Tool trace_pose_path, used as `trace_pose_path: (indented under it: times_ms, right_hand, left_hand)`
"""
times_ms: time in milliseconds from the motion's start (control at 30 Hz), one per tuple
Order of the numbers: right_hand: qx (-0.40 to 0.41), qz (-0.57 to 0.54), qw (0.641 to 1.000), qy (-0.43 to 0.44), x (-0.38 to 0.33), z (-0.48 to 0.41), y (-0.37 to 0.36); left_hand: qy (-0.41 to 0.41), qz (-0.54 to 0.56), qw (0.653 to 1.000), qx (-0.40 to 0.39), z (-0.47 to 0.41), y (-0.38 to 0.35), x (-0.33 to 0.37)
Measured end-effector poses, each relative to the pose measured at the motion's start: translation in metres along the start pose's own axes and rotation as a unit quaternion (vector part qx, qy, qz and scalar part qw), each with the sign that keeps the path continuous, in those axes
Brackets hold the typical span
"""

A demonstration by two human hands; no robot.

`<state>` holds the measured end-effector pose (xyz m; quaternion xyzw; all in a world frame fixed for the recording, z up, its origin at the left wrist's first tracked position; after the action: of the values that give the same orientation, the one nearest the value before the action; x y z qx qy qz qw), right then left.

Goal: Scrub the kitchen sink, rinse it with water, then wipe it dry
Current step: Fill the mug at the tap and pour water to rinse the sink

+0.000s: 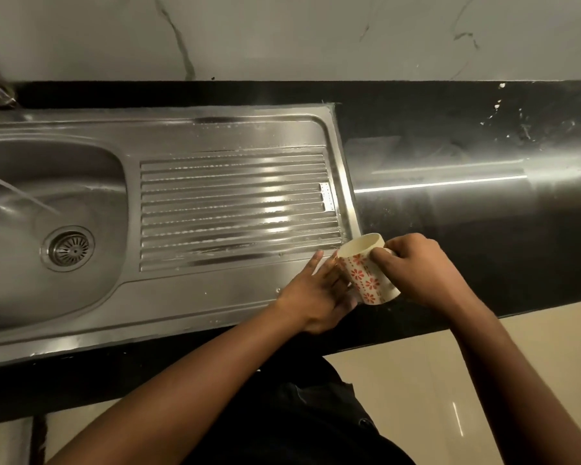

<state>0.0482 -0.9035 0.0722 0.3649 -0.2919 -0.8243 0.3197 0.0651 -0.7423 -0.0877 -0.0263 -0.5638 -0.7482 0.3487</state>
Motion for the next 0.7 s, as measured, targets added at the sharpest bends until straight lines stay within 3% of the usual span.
trace_pose_path:
  times_ms: [300, 467, 600, 700]
  right_hand:
    - [-0.028, -0.044, 0.999, 0.007, -0.010, -0.012, 0.000]
    - [-0.058, -0.059, 0.996, -0.011, -0.003, -0.015, 0.001]
    - [-0.029, -0.034, 0.999, -0.004, -0.012, -0.027, 0.006]
    - [0.009, -0.015, 1.000, 0.014, -0.028, -0.042, 0.010]
  left_hand:
    - [0.053, -0.053, 0.997, 0.031, -0.012, 0.020, -0.024]
    - [0.120, 0.001, 0.990, 0.070, -0.007, 0.022, -0.032]
    - [0.183, 0.024, 0.979, 0.090, -0.013, 0.016, -0.029]
    - [0.181, 0.003, 0.979, 0.095, -0.024, 0.024, -0.033]
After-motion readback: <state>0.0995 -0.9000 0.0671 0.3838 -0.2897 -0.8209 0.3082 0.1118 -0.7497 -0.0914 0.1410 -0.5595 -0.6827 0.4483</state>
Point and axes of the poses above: each hand's wrist, its own z-axis away from the middle knuckle, its own y-axis out of the back of the hand, x = y × z, the point moved 1 cm from there along -z, towards the middle knuckle, and after that the axes turned 4 degrees about -x, right-handed, at the moved point
